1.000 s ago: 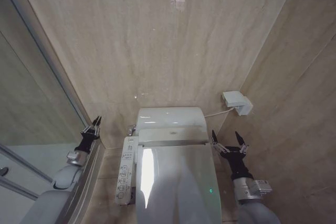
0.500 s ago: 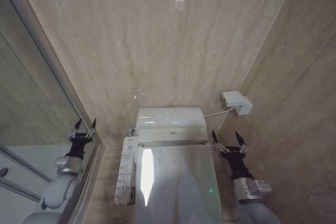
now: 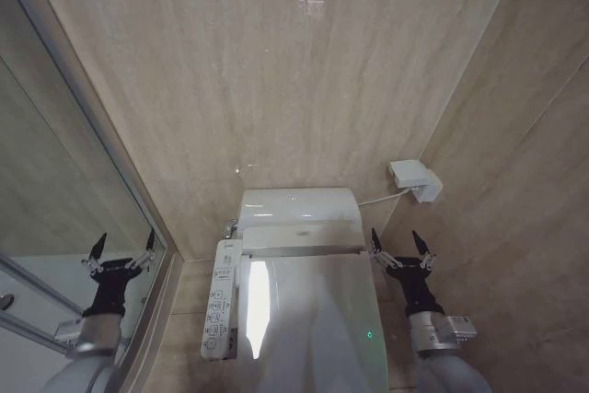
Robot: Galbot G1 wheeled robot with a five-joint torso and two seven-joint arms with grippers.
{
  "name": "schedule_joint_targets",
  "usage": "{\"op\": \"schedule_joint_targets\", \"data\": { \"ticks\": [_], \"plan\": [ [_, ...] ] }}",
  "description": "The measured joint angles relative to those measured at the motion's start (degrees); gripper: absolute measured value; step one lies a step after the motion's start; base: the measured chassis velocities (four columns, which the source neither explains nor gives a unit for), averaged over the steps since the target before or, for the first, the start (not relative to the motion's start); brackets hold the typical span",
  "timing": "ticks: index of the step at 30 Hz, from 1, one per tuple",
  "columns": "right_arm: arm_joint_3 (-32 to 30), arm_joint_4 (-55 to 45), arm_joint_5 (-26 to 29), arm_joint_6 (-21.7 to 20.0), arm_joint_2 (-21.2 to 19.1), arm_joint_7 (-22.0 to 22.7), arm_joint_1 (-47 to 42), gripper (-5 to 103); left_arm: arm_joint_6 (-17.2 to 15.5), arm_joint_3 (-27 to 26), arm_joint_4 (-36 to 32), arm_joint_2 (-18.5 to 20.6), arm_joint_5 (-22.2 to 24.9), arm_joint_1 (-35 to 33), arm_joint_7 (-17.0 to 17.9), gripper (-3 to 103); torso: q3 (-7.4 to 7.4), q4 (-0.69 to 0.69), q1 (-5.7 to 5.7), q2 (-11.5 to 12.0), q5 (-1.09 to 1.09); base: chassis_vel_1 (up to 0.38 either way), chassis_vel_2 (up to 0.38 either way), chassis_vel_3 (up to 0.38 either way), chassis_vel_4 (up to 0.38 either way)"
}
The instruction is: Open the toilet lid, clean the toilet bowl with a toilet brush, close the toilet lid, and flush.
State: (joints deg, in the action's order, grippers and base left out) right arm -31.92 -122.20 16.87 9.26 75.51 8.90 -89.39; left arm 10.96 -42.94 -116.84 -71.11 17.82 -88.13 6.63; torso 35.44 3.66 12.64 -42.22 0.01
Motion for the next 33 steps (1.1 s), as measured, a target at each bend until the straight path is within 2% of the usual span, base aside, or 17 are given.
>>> {"op": "schedule_joint_targets", "data": {
  "ticks": [8,15,25,33],
  "plan": [
    [0.0,0.0,0.0,0.0,0.0,0.0,0.0,100,0.7,0.1,-0.9,-1.2,-1.2,-2.1,-0.9,100,0.0,0.0,0.0,0.0,0.0,0.0,0.0,0.0,0.0],
    [0.0,0.0,0.0,0.0,0.0,0.0,0.0,100,-2.2,0.4,-3.4,-2.5,0.4,-3.8,-0.3,100,0.01,-0.01,0.01,0.0,0.0,0.0,0.0,0.0,0.0],
    [0.0,0.0,0.0,0.0,0.0,0.0,0.0,100,-2.9,1.1,-4.7,-2.5,-0.5,-5.2,-0.2,100,0.01,0.0,0.01,0.0,-0.01,0.0,0.0,0.0,0.0],
    [0.0,0.0,0.0,0.0,0.0,0.0,0.0,100,-2.6,3.9,-6.0,-1.6,-1.8,-7.8,4.3,100,0.0,0.0,0.01,0.0,-0.01,0.0,0.0,0.0,0.0]
  ]
}}
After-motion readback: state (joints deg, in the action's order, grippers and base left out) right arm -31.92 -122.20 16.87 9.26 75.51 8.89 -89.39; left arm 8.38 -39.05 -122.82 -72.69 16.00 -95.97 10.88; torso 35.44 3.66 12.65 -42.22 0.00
